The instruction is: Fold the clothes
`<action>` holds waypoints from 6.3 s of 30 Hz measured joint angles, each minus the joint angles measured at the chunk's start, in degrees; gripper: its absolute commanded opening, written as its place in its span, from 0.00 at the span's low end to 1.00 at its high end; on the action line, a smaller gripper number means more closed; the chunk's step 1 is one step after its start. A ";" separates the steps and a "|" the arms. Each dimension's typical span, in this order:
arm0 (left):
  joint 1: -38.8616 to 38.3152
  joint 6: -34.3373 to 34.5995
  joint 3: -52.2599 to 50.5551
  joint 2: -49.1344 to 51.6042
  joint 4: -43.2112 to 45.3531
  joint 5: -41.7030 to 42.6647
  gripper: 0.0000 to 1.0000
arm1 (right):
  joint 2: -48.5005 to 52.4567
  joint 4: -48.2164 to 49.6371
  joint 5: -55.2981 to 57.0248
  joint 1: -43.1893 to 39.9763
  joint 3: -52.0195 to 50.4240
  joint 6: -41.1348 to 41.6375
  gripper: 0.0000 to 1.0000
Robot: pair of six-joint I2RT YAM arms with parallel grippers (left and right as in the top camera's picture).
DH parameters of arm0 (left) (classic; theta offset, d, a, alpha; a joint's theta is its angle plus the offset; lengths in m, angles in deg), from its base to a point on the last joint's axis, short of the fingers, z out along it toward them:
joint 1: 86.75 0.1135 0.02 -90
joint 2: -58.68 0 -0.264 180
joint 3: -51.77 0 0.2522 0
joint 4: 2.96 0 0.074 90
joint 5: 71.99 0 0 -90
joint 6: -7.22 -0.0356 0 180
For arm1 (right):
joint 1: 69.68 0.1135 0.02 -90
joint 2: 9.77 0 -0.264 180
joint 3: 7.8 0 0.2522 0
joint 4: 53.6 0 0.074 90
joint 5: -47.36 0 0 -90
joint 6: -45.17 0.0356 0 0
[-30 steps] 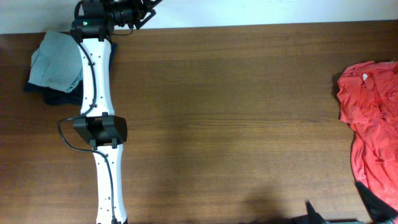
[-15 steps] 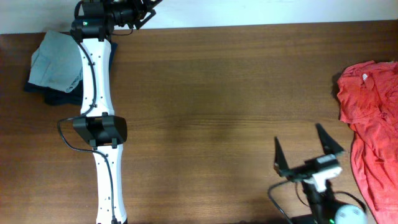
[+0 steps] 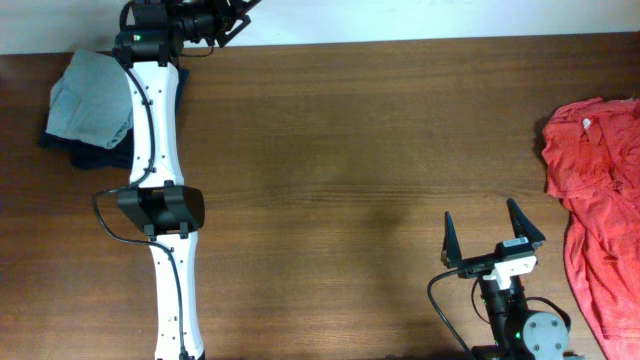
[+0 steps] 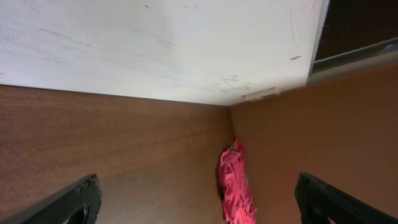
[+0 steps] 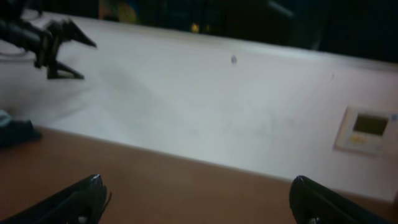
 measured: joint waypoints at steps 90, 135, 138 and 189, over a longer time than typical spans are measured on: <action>-1.64 0.02 -0.04 -5.66 -6.47 -0.96 0.99 | 0.00 -11.15 -0.61 -0.33 -3.13 1.29 0.99; -2.78 -1.97 -14.16 -63.45 -44.09 -40.02 0.99 | -0.04 -11.17 -0.61 -0.33 -3.13 1.29 0.99; -2.78 -1.95 -22.08 -66.73 -37.77 -40.15 0.99 | -0.04 -11.17 -0.61 -0.33 -3.13 1.33 0.99; -2.78 -2.14 -156.50 -117.44 53.72 -65.48 0.99 | -0.04 -11.15 -0.61 -0.33 -3.13 1.29 0.98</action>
